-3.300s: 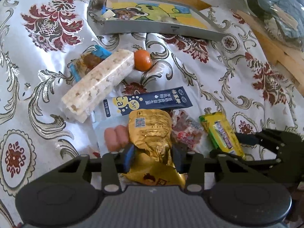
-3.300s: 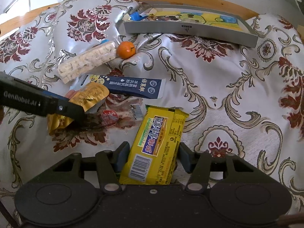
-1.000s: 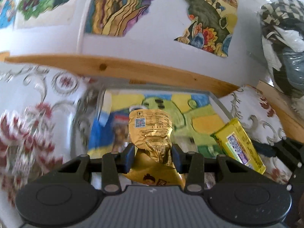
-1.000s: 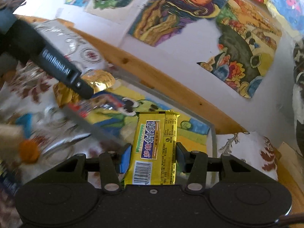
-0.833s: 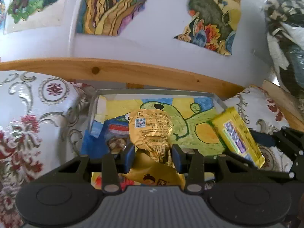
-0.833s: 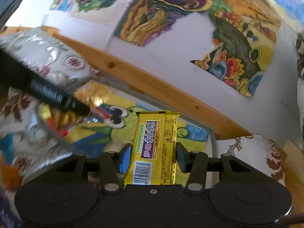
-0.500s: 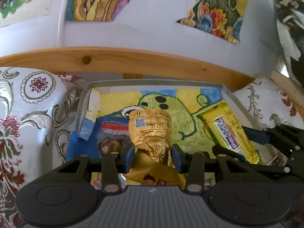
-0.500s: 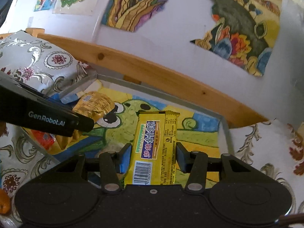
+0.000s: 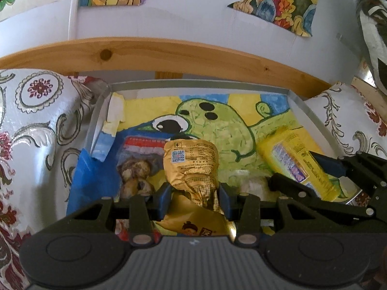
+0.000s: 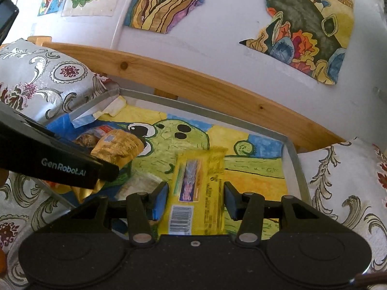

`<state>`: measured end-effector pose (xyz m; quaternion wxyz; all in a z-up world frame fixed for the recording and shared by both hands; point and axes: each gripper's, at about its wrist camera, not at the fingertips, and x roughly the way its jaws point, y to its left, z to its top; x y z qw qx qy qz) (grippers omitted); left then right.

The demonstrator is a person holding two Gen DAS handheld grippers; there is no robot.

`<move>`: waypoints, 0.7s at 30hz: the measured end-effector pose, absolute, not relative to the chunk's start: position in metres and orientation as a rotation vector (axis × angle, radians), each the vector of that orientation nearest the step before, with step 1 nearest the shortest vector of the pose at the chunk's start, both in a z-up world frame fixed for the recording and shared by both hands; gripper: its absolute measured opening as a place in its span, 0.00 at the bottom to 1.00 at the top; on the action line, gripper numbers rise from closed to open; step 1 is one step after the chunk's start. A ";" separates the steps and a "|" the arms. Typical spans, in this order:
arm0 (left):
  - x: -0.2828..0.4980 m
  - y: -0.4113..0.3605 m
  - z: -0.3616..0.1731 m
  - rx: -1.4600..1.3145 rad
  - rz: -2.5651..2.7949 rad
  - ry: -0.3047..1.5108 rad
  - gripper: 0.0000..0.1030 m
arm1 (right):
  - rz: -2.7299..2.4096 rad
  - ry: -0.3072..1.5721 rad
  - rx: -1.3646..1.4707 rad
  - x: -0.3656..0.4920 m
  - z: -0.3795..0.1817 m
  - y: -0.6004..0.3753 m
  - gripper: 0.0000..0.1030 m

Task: Organize snacks
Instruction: 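Carry the yellow bar with the right tool while the left tool carries the gold packet into the grey tray, then open both tools to drop the yellow bar and gold packet in the tray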

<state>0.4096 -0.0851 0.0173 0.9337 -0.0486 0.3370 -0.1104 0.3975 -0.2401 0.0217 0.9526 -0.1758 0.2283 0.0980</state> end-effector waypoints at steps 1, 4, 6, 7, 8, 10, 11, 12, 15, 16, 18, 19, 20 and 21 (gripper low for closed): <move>0.410 -0.085 0.017 -0.100 -0.222 0.697 0.47 | 0.189 0.463 -0.362 0.397 0.022 -0.240 0.49; 0.410 -0.084 0.019 -0.104 -0.216 0.702 0.53 | 0.173 0.458 -0.354 0.396 0.024 -0.244 0.53; 0.407 -0.082 0.023 -0.106 -0.212 0.688 0.70 | 0.163 0.449 -0.344 0.394 0.026 -0.249 0.57; 0.405 -0.082 0.025 -0.107 -0.207 0.678 0.73 | 0.157 0.443 -0.336 0.392 0.027 -0.251 0.60; 0.403 -0.081 0.028 -0.109 -0.203 0.667 0.76 | 0.148 0.438 -0.330 0.391 0.029 -0.254 0.62; 0.399 -0.080 0.033 -0.115 -0.201 0.652 0.81 | 0.135 0.427 -0.314 0.387 0.033 -0.258 0.69; 0.396 -0.079 0.036 -0.119 -0.197 0.644 0.84 | 0.129 0.417 -0.304 0.383 0.036 -0.260 0.71; 0.393 -0.078 0.038 -0.121 -0.194 0.637 0.87 | 0.122 0.406 -0.297 0.380 0.039 -0.262 0.73; 0.381 -0.073 0.047 -0.128 -0.178 0.589 0.98 | 0.113 0.372 -0.277 0.367 0.048 -0.266 0.80; 0.375 -0.071 0.050 -0.131 -0.175 0.566 0.99 | 0.111 0.360 -0.265 0.361 0.052 -0.268 0.81; 0.363 -0.067 0.057 -0.141 -0.185 0.514 0.99 | 0.111 0.337 -0.241 0.349 0.059 -0.271 0.82; 0.357 -0.065 0.060 -0.141 -0.190 0.497 0.99 | 0.109 0.326 -0.233 0.343 0.063 -0.272 0.83; 0.350 -0.064 0.063 -0.137 -0.191 0.483 0.99 | 0.106 0.315 -0.226 0.337 0.066 -0.273 0.83; 0.344 -0.063 0.066 -0.134 -0.190 0.471 0.99 | 0.104 0.305 -0.216 0.330 0.069 -0.273 0.84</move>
